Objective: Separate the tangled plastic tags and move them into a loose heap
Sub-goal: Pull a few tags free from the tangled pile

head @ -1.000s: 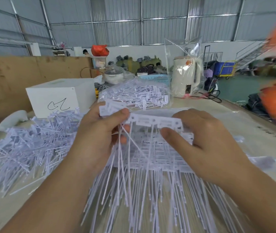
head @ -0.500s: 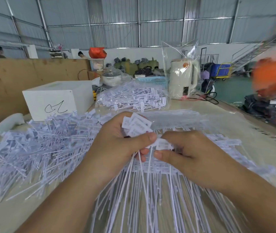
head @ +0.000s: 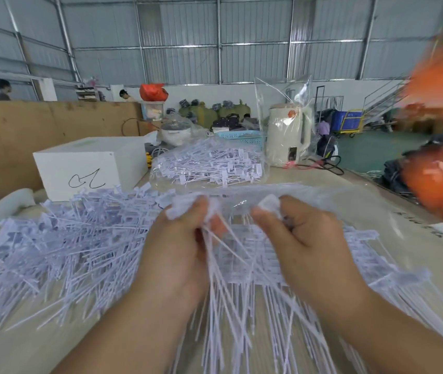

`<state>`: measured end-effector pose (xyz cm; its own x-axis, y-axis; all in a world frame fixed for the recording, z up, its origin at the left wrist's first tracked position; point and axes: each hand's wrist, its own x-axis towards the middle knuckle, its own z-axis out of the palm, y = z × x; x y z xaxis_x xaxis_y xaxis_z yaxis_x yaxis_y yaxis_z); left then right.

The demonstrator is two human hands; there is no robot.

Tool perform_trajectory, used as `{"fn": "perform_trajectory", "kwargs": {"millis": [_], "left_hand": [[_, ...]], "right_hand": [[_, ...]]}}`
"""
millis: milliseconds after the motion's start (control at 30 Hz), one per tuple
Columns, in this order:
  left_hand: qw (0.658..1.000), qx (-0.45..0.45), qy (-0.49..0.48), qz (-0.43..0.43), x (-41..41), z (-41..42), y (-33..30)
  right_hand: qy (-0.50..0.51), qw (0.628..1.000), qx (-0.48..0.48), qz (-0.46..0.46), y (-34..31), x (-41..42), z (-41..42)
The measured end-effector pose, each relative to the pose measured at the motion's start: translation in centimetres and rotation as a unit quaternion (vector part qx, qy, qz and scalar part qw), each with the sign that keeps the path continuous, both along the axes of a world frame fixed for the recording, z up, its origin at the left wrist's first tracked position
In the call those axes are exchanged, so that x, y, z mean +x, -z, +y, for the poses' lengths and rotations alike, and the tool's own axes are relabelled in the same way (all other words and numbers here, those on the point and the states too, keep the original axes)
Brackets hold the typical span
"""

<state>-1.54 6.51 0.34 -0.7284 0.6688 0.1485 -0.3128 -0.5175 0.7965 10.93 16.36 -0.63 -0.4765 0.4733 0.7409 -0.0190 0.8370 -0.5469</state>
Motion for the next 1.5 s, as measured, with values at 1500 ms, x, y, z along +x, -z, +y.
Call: {"fn": "perform_trajectory", "kwargs": {"millis": [1500], "left_hand": [[0.973,-0.06,0.023,0.221,0.7,0.2,0.6]], "right_hand": [[-0.168,0.966,-0.018,-0.196,1.0,-0.2,1.1]]}}
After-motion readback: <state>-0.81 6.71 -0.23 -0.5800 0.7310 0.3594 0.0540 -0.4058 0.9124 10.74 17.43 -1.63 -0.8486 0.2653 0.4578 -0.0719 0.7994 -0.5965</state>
